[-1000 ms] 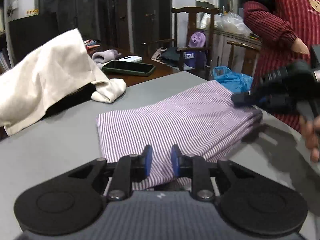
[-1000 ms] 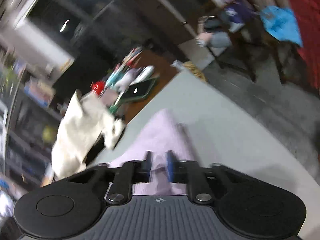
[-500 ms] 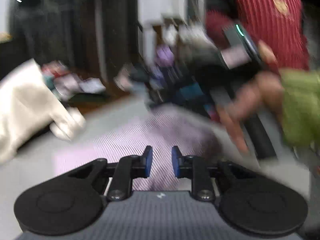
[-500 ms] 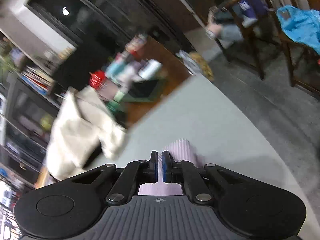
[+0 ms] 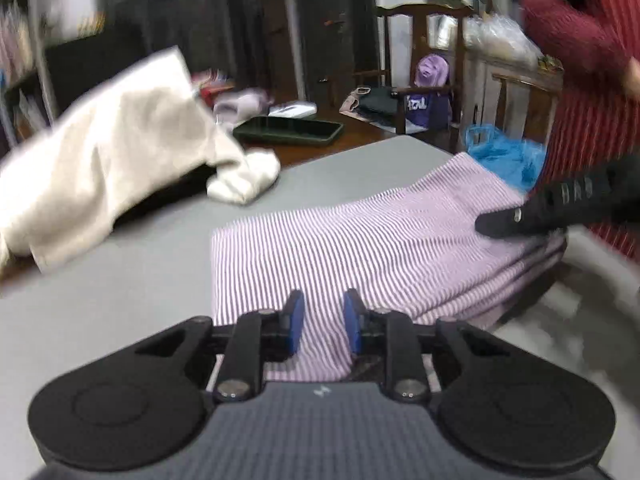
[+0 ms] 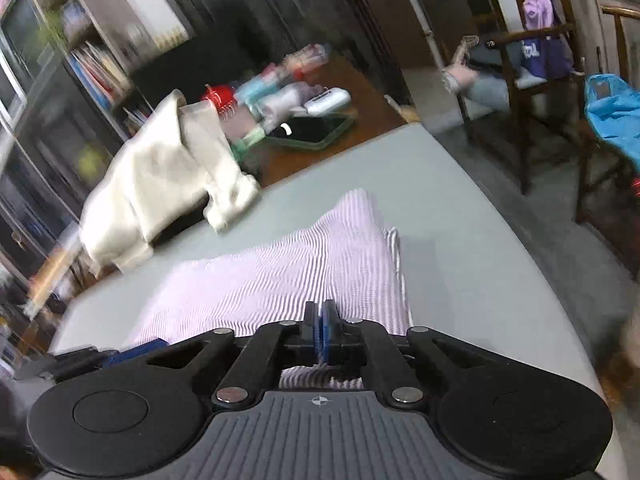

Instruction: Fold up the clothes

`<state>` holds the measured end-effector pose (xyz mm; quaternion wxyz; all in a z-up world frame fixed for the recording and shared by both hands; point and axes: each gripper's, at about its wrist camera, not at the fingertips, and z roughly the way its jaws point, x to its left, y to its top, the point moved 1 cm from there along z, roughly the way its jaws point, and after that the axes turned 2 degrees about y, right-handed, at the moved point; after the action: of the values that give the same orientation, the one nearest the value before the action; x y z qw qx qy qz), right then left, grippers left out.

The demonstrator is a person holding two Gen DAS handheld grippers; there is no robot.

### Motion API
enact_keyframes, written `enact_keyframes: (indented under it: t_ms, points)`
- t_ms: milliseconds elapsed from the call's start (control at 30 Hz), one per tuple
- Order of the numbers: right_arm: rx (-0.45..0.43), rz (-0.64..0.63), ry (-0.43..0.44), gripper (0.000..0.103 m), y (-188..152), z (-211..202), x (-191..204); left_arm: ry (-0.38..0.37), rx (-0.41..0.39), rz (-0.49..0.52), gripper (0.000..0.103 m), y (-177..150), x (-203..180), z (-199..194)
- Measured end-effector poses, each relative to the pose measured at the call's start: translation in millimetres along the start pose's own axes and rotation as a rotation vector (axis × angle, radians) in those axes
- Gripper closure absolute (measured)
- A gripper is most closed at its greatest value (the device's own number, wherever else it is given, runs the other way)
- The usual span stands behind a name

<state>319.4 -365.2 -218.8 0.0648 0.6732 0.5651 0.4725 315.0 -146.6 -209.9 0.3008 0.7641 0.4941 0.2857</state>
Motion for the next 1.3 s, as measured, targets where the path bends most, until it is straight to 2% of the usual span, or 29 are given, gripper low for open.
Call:
enact_keyframes:
  t_ms: [33, 67, 200, 300, 400, 500, 567, 700, 767, 1000, 1300]
  points:
    - [-0.003, 0.004, -0.008, 0.099, 4.5, -1.9, 7.2, -0.005, 0.049, -0.094, 0.081, 10.4, 5.7, -0.3]
    - [-0.017, -0.009, -0.005, 0.098, 8.7, -7.2, 16.3, 0.002, 0.065, -0.134, 0.081, 16.0, 9.2, -1.6]
    - [-0.094, -0.043, -0.039, 0.096, 17.1, -40.6, 41.1, 0.042, 0.087, -0.179, 0.079, 33.6, 14.0, -22.7]
    - [-0.159, -0.048, -0.078, 0.096, 14.1, -74.6, 59.7, 0.06, 0.146, -0.242, 0.077, 43.4, 23.4, -42.8]
    - [-0.196, -0.048, -0.118, 0.096, -0.1, -110.1, 77.6, 0.072, 0.187, -0.249, 0.068, 37.9, 36.2, -62.1]
    - [-0.218, -0.042, -0.185, 0.095, -32.5, -151.9, 103.6, 0.085, 0.206, -0.257, 0.059, 29.9, 41.0, -84.7]
    - [-0.221, -0.03, -0.214, 0.095, -51.5, -171.3, 116.0, 0.09, 0.219, -0.26, 0.046, 22.8, 46.3, -107.5]
    - [-0.217, -0.023, -0.229, 0.095, -86.6, -212.3, 139.8, 0.079, 0.211, -0.247, 0.034, 16.0, 48.4, -151.6]
    - [-0.215, -0.016, -0.219, 0.095, -100.0, -228.5, 149.0, 0.076, 0.199, -0.245, 0.021, 15.0, 45.9, -170.9]
    - [-0.193, -0.026, -0.165, 0.095, -125.2, -250.2, 165.7, 0.063, 0.177, -0.262, 0.02, 13.2, 25.2, -226.8]
    - [-0.156, -0.029, -0.123, 0.095, -154.3, -294.9, 143.1, 0.09, 0.211, -0.313, 0.02, -5.9, -8.5, -265.6]
